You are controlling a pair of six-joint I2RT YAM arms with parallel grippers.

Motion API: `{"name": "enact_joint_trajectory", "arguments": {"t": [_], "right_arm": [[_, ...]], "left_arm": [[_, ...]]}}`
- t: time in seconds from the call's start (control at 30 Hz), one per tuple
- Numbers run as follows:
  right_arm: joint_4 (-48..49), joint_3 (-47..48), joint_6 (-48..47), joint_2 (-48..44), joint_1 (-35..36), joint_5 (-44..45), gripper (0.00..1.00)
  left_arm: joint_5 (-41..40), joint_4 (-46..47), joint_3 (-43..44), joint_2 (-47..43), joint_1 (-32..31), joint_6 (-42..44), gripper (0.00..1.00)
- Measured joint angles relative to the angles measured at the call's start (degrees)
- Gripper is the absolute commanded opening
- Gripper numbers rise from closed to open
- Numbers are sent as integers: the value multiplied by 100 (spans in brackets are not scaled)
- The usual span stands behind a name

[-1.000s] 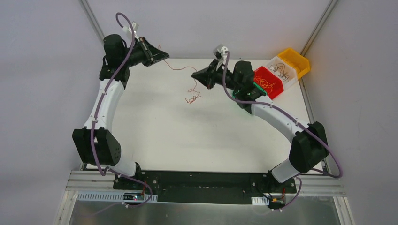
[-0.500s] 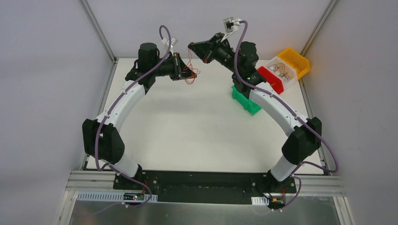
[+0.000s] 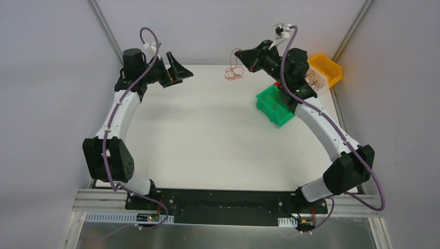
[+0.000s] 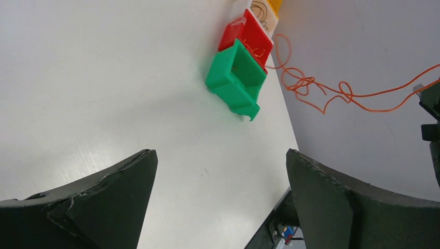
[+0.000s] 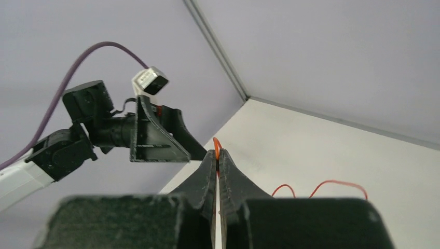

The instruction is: Untangle the cables

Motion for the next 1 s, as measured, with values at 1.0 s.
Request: {"name": "enact_joint_trajectory", "arguments": {"t": [1.0], "right_arm": [[-1497, -841, 15, 951, -2660, -345, 0]], "left_arm": [[197, -299, 247, 409, 420, 452, 99]]}}
